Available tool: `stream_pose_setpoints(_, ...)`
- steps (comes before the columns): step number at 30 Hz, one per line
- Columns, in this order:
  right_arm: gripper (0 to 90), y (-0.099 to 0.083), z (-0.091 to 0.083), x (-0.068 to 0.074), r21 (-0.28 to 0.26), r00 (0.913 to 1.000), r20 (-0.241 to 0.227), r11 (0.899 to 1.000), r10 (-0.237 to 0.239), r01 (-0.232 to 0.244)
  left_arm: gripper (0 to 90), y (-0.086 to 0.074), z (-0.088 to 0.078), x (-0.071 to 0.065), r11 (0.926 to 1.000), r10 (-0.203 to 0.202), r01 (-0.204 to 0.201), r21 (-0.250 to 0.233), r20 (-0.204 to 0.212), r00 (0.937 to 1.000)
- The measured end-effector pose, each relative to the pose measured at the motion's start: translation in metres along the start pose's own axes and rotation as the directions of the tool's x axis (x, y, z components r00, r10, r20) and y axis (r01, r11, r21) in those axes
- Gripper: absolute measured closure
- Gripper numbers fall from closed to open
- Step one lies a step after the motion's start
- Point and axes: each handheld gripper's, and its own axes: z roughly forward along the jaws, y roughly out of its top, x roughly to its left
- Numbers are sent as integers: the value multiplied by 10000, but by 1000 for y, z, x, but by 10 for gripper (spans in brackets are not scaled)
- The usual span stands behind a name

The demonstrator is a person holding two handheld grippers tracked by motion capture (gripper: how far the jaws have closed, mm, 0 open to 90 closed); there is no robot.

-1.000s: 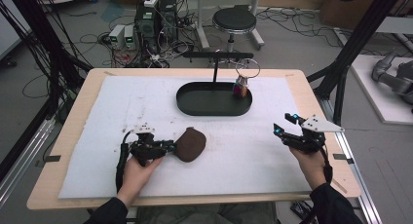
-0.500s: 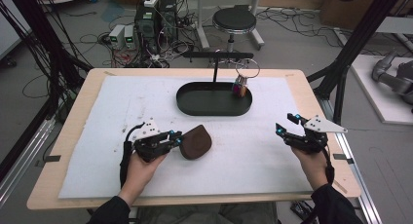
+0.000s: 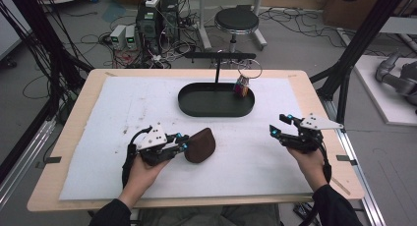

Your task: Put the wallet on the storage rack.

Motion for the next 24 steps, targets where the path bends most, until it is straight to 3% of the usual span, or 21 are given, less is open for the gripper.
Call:
stream_pose_setpoints(3,401,10,15,9,104,9955,-933,9998,-146,157,808,1,0,-1,9999,30,-28,-163,112,9999)
stream_pose_setpoints(6,398,18,31,21,370,9810,-1916,9985,-314,392,816,2,0,0,9997,100,-96,-203,187,9998)
stream_pose_setpoints(8,398,22,43,29,570,9656,-2552,9961,-502,668,818,2,0,-1,9995,220,-213,-213,297,9993)
stream_pose_setpoints(10,398,25,58,36,806,9403,-3347,9923,-615,936,819,2,-1,-1,9992,344,-335,-234,387,9987)
stream_pose_setpoints(14,397,33,85,45,1090,9050,-4194,9857,-717,1286,820,3,-1,-2,9980,597,-583,-249,581,9965)
stream_pose_setpoints(15,397,34,89,47,1110,9010,-4280,9852,-713,1307,820,3,-1,-3,9975,654,-636,-296,650,9957)
stream_pose_setpoints(19,397,39,110,51,1196,8711,-4873,9833,-619,1368,820,2,-2,-2,9958,882,-856,-339,860,9924)
stream_pose_setpoints(21,399,39,118,54,1255,8493,-5251,9822,-541,1401,821,1,-3,-3,9946,996,-963,-398,939,9906)
stream_pose_setpoints(24,392,37,130,57,1480,8267,-5609,9772,-437,1520,820,1,-4,-3,9932,1139,-1104,-382,1077,9876)
